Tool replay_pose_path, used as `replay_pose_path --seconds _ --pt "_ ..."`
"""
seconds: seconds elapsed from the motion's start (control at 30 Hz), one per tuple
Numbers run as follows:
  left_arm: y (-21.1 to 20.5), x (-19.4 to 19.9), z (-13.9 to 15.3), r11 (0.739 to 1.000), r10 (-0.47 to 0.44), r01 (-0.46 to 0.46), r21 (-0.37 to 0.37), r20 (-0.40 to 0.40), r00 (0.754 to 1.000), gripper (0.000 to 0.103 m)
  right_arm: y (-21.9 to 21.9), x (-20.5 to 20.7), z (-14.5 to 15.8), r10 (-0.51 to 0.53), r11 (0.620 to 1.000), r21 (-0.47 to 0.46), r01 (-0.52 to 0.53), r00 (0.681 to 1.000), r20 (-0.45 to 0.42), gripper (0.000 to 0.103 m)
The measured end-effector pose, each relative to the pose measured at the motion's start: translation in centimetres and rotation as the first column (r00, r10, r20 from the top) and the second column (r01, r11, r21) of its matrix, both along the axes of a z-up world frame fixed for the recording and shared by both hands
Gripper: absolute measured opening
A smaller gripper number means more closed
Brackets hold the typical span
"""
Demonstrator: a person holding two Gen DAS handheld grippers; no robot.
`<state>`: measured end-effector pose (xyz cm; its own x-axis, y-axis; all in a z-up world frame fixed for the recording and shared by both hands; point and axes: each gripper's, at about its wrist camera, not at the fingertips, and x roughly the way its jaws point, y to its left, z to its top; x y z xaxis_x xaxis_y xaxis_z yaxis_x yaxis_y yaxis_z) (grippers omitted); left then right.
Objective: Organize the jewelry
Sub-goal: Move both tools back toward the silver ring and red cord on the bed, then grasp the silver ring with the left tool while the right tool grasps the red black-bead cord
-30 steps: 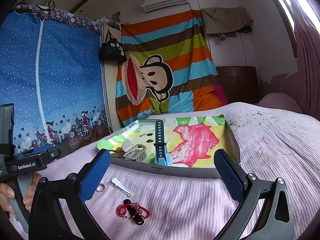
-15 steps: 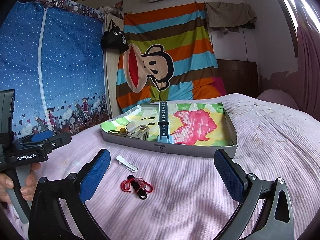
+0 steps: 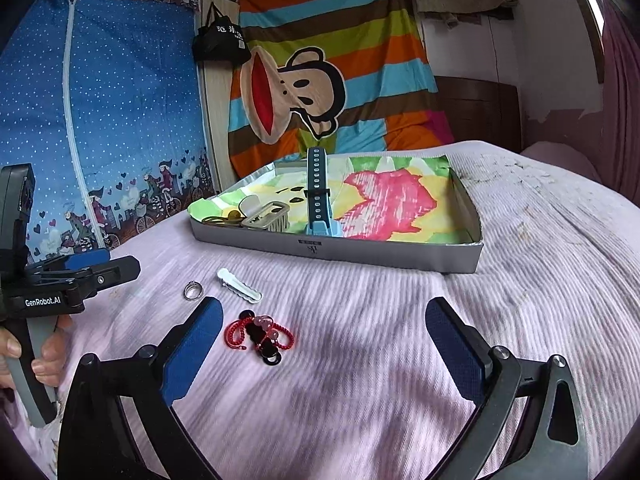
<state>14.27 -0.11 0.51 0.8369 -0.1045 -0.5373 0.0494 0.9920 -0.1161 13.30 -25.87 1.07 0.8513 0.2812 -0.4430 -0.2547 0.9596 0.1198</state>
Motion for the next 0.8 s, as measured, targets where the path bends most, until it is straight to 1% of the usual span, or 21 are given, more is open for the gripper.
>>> replay_pose_path --seconds 0.07,0.2,0.27,0.3,0.37,0.4,0.57,0.63,0.8 --pt "0.0 0.3 -0.3 1.000 -0.016 0.016 -0.009 -0.020 1.000 0.095 -0.1 0.5 -0.4 0.004 1.000 0.006 -0.004 1.000 -0.022 0.083" --pt "-0.5 0.9 -0.9 0.998 -0.057 0.057 -0.016 -0.057 0.997 0.085 0.1 1.3 -1.3 0.020 1.000 0.009 -0.019 0.998 -0.061 0.068" --pt "-0.8 1.1 -1.2 0.997 -0.081 0.081 -0.015 -0.073 0.994 0.079 0.4 1.6 -1.7 0.027 1.000 0.004 -0.027 0.996 -0.081 0.058" --pt "-1.0 1.3 -1.3 0.996 -0.094 0.093 -0.015 -0.082 0.992 0.076 0.5 1.8 -1.8 0.031 1.000 0.002 -0.031 0.996 -0.089 0.056" --pt "-1.3 1.6 -1.4 0.993 -0.115 0.114 -0.016 -0.101 0.988 0.068 0.7 2.1 -2.2 0.040 0.999 -0.003 -0.041 0.994 -0.104 0.047" --pt "-1.4 1.8 -1.5 0.992 -0.126 0.124 -0.017 -0.110 0.986 0.066 0.8 2.2 -2.3 0.043 0.999 -0.006 -0.044 0.993 -0.109 0.045" --pt "-1.9 2.9 -2.0 0.987 -0.161 0.158 -0.030 -0.150 0.975 0.050 1.3 2.7 -2.8 0.065 0.998 -0.011 -0.067 0.989 -0.135 0.030" --pt "-2.0 3.4 -2.2 0.985 -0.170 0.166 -0.035 -0.164 0.972 0.047 1.5 2.9 -2.9 0.077 0.997 -0.009 -0.079 0.987 -0.144 0.026" --pt "-2.3 4.3 -2.6 0.983 -0.183 0.177 -0.051 -0.187 0.965 0.036 2.0 3.5 -3.1 0.111 0.994 0.001 -0.112 0.982 -0.153 0.023"
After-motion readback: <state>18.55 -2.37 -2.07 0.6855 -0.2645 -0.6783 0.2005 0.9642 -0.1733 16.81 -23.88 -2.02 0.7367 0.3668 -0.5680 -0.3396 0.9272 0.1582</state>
